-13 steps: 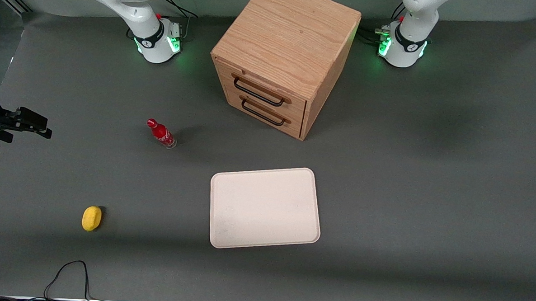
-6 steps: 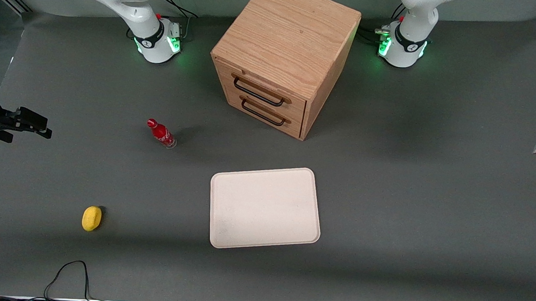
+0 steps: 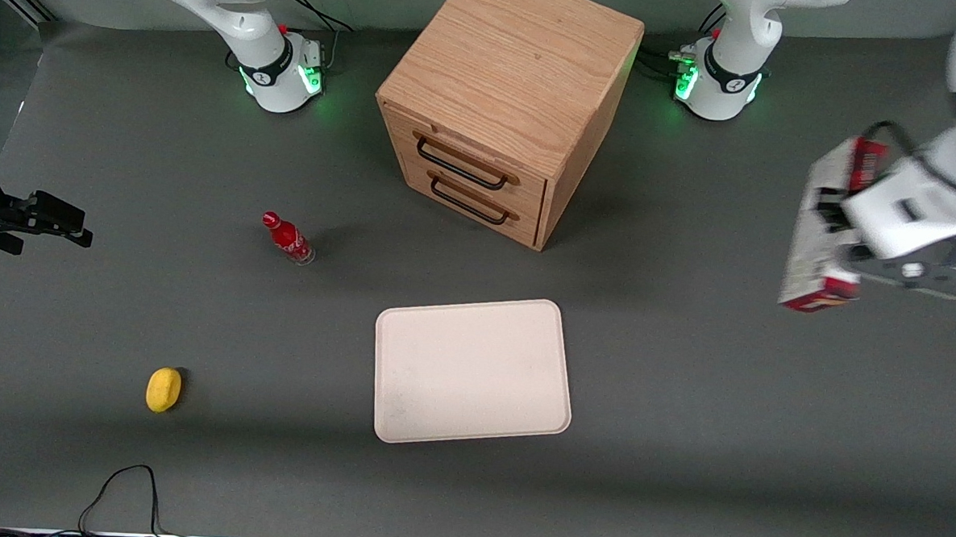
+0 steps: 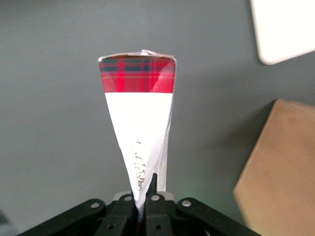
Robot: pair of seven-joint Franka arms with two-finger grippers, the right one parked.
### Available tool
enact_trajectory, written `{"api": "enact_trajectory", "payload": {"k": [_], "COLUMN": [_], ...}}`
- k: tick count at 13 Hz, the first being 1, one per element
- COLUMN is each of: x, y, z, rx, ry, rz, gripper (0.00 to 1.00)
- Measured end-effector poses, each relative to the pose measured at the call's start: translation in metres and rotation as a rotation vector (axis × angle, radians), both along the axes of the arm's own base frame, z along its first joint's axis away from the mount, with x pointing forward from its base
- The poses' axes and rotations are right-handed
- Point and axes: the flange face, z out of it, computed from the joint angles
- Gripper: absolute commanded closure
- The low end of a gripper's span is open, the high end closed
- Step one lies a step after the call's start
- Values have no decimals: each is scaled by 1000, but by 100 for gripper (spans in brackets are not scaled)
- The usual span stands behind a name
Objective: Place red cookie box on tray
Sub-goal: 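Carry the held box over the cream tray and lower it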
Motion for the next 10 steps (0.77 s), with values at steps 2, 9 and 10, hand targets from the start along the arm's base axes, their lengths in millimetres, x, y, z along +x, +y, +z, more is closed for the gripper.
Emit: {"api": "enact_trajectory", "payload": {"k": [2,9,10], "x": [12,51,57], "y": [-83,-233,-233], "z": [-27,-178,-195], "rx": [-22,-138,-144], "ry": [-47,-136,-140], "rz": [76,242,257], "gripper": [100,100,100]}}
